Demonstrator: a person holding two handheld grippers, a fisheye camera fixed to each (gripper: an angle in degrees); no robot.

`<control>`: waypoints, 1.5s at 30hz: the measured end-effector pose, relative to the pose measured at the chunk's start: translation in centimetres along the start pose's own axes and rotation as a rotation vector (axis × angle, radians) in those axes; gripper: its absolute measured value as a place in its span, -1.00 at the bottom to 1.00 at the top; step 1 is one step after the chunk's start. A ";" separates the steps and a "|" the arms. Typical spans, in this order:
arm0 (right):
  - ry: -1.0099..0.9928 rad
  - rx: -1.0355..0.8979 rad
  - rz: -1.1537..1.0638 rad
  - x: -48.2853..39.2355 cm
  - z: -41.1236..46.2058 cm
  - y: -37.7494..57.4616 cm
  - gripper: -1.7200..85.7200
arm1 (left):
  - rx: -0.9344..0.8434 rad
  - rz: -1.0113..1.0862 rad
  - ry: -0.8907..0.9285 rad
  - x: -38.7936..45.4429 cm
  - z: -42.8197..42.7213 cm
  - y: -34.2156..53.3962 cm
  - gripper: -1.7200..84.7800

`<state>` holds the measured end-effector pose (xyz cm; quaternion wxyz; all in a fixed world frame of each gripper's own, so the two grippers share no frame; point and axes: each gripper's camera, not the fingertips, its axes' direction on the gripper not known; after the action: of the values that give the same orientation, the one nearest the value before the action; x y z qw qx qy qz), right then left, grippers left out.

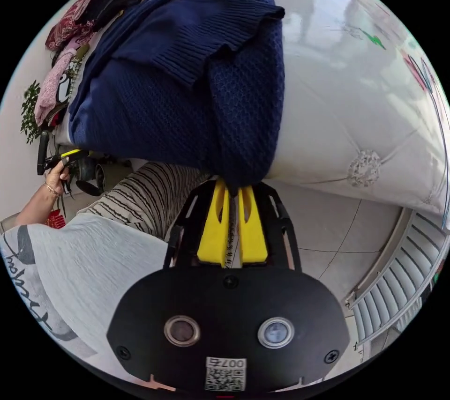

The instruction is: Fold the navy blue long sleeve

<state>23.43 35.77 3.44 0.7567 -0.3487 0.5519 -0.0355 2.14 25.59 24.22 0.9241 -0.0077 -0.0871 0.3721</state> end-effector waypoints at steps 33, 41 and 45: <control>-0.124 0.337 0.154 7.1 -14.3 -8.1 -0.84 | 0.352 -0.045 0.407 -16.1 -11.8 -13.0 -0.73; -0.129 0.269 0.032 5.3 -15.9 -6.8 -0.94 | 0.236 0.008 0.312 -13.7 -10.8 -13.4 -0.97; -0.160 0.274 0.004 5.7 -17.3 -3.4 -0.94 | 0.207 0.054 0.310 -13.2 -11.5 -10.6 -0.97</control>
<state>11.88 22.27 -1.78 0.8387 -0.2428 0.4806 -0.0813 2.02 9.41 11.72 0.9119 0.0277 0.0954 0.3981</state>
